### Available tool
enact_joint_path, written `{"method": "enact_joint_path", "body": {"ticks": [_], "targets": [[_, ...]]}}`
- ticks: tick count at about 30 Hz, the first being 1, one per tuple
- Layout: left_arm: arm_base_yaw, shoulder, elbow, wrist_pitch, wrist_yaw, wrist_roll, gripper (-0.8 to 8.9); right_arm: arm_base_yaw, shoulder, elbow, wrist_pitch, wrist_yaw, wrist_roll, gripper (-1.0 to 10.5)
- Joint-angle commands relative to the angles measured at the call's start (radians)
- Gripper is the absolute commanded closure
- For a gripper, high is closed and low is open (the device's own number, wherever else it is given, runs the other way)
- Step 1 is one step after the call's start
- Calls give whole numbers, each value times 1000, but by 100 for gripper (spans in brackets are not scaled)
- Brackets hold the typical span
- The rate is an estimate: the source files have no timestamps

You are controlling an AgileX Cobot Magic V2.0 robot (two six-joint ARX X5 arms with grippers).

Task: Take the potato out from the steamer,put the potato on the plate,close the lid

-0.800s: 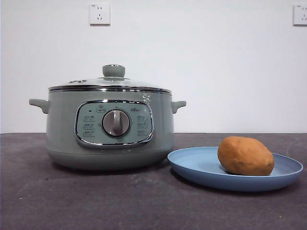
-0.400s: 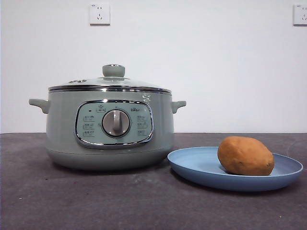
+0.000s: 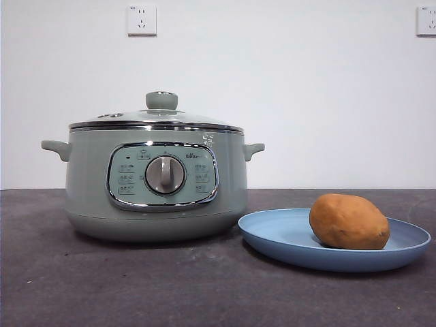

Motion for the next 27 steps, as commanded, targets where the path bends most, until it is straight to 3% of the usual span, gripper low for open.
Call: {"method": "enact_joint_path", "body": {"ticks": [1,6,12,21,27], "targets": [[3,-1,-16,5,1,-10,817,2,-2,1,5,3,2,946],[3,-1,-16,5,1,-10,817,1,-3,1,5,4,-40,946],[3,-1,-16,5,1,-10,817,-94,-64,-17,75,102,-183,946],[3,-1,-16,5,1,-10,818,-344,-341,-319,442,111,-161,946],[3,-1,-16,5,1,-10,817,-430,-520,-574,665,112,-159,946]]}}
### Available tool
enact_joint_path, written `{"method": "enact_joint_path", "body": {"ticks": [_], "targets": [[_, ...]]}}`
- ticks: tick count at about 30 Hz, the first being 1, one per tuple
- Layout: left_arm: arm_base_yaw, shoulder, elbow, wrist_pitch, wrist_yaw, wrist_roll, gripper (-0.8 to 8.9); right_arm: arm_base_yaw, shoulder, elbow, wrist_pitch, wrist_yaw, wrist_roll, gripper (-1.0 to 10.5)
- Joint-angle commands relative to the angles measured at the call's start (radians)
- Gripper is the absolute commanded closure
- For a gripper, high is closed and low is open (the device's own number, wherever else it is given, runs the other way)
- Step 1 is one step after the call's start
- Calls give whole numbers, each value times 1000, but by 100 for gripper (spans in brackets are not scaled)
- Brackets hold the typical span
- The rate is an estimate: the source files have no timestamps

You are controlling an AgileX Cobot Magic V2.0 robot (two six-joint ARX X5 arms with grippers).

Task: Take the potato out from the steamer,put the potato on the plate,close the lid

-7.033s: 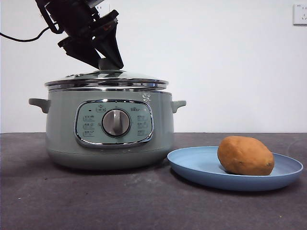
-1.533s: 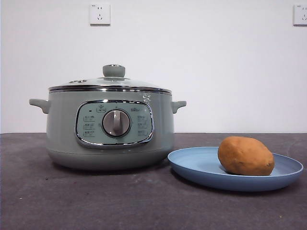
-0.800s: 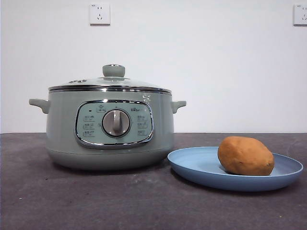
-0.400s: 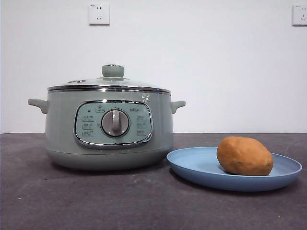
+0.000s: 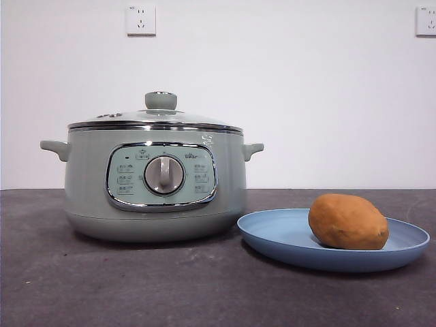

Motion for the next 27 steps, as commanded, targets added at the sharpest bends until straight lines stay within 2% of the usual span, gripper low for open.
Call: {"method": "enact_joint_path", "body": {"ticks": [1,6,12,21,27], "targets": [[3,-2,-16,5,1,-10,817,-18,-68,-114,74,6,-5,946],[3,-2,-16,5,1,-10,817,-23,-174,-271,132,86,0,946],[3,-2,-16,5,1,-10,817,-21,-276,-412,134,132,6,946],[3,-2,-16,5,1,-10,817,-20,-339,-533,133,134,61,946],[3,-2,-16,5,1,-10,817,-19,-339,-542,140,135,74,946]]}}
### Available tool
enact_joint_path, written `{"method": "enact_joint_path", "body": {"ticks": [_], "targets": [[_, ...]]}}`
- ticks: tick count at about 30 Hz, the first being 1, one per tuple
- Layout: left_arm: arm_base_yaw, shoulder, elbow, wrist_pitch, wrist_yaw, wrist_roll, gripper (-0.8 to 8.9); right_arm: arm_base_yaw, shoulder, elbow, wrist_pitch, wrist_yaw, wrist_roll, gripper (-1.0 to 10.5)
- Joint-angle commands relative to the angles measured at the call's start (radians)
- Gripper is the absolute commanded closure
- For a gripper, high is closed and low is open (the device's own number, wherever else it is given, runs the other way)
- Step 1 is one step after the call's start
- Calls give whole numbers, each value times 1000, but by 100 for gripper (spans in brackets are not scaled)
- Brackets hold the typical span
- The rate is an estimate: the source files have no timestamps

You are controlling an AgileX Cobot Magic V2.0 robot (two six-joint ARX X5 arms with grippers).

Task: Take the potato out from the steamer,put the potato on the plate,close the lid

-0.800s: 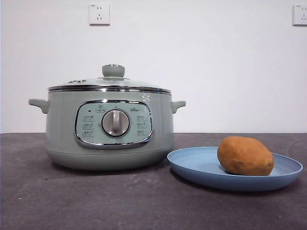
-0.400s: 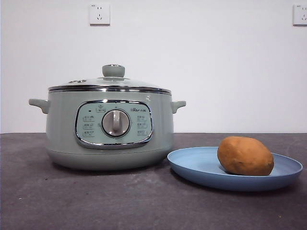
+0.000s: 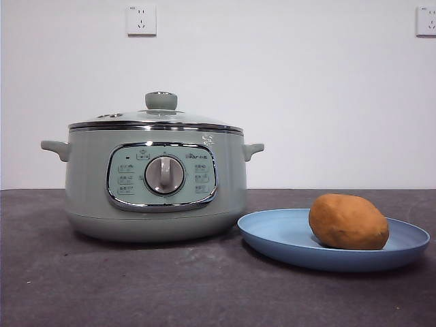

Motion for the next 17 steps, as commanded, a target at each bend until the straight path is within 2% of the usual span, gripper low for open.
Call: {"method": "enact_joint_path", "body": {"ticks": [1,17], "targets": [[3,-2,-16,5,1,-10,817,2,-3,-16,5,5,17,946],[3,-2,-16,5,1,-10,817,1,-2,-16,8,2,28,946]]}}
